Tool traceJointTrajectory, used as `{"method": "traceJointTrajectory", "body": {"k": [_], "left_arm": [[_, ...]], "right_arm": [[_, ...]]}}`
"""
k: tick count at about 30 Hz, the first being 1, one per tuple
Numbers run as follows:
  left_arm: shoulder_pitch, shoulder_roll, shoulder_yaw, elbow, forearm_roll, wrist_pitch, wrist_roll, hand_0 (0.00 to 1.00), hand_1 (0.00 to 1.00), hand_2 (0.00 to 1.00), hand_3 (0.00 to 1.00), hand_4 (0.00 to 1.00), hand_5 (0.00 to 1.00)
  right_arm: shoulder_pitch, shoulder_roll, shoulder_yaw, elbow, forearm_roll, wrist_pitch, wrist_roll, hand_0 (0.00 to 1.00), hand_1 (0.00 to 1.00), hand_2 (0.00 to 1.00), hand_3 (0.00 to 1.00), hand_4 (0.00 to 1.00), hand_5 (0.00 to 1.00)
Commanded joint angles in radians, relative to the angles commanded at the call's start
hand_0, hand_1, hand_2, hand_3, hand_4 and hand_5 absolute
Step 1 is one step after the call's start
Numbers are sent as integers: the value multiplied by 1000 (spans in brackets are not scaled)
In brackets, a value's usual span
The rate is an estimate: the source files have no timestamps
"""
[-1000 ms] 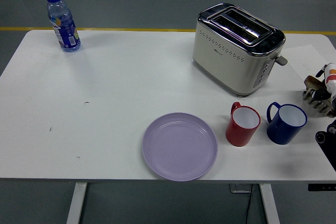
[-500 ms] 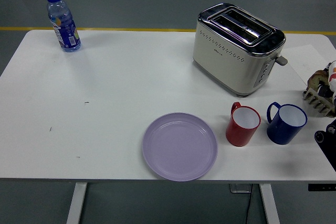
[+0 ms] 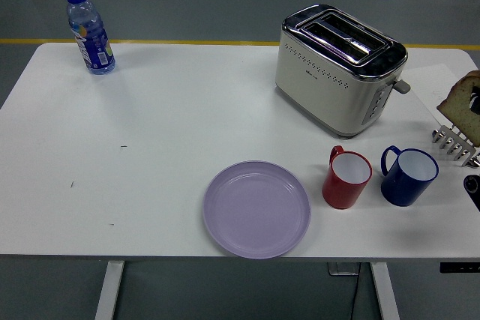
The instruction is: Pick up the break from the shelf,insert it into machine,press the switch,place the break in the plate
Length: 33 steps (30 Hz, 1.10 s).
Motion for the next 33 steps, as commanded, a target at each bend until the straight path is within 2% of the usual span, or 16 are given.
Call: {"method": "traceJointTrajectory", "body": {"k": [2, 4, 9, 12, 13, 16, 17, 21, 24, 26, 33], "left_arm": [[1, 0, -1, 0, 2, 0, 0, 604, 462, 446, 550, 297, 938], [1, 0, 0, 0, 2, 0, 0, 604, 462, 446, 550, 297, 938], [-2, 0, 6, 0, -11, 3, -2, 604, 460, 446, 550, 297, 938], [-8, 0, 13, 0, -19, 3, -2, 604, 460, 446, 550, 297, 938], [-9, 0, 14, 0, -20, 3, -2, 602, 459, 445, 550, 297, 937], [-10, 0, 16, 0, -23, 3, -1, 602, 459, 445, 550, 297, 937], [-12, 0, 18, 0, -25, 3, -1, 602, 459, 445, 550, 297, 937], [-14, 0, 26, 0, -35, 3, 0, 602, 458, 441, 551, 294, 935], [-13, 0, 33, 0, -40, 2, 1, 602, 458, 441, 551, 294, 935], [-13, 0, 34, 0, -41, 1, 1, 602, 459, 441, 551, 295, 935], [-14, 0, 44, 0, -52, 3, 0, 602, 458, 438, 551, 295, 936]], "right_arm": [[9, -19, -2, 41, 5, 11, -4, 288, 321, 386, 478, 522, 2], [12, -24, -2, 52, 7, 13, -4, 288, 321, 386, 478, 522, 2], [57, -56, -3, 121, 76, 9, 2, 274, 307, 376, 477, 526, 2], [114, -76, -5, 161, 138, -5, 16, 274, 307, 376, 477, 526, 2], [128, -79, -6, 168, 154, -9, 20, 230, 271, 352, 471, 549, 2], [150, -83, -9, 176, 178, -14, 26, 230, 271, 352, 471, 549, 2], [179, -86, -14, 181, 206, -19, 32, 230, 271, 352, 471, 549, 2], [261, -82, -36, 175, 255, -15, 42, 226, 253, 341, 465, 581, 2], [332, -62, -75, 144, 297, -14, 54, 226, 253, 341, 465, 581, 2], [343, -59, -81, 140, 302, -14, 56, 224, 253, 341, 465, 581, 2], [436, -4, -144, 62, 357, -25, 97, 219, 250, 339, 463, 584, 2]]}}
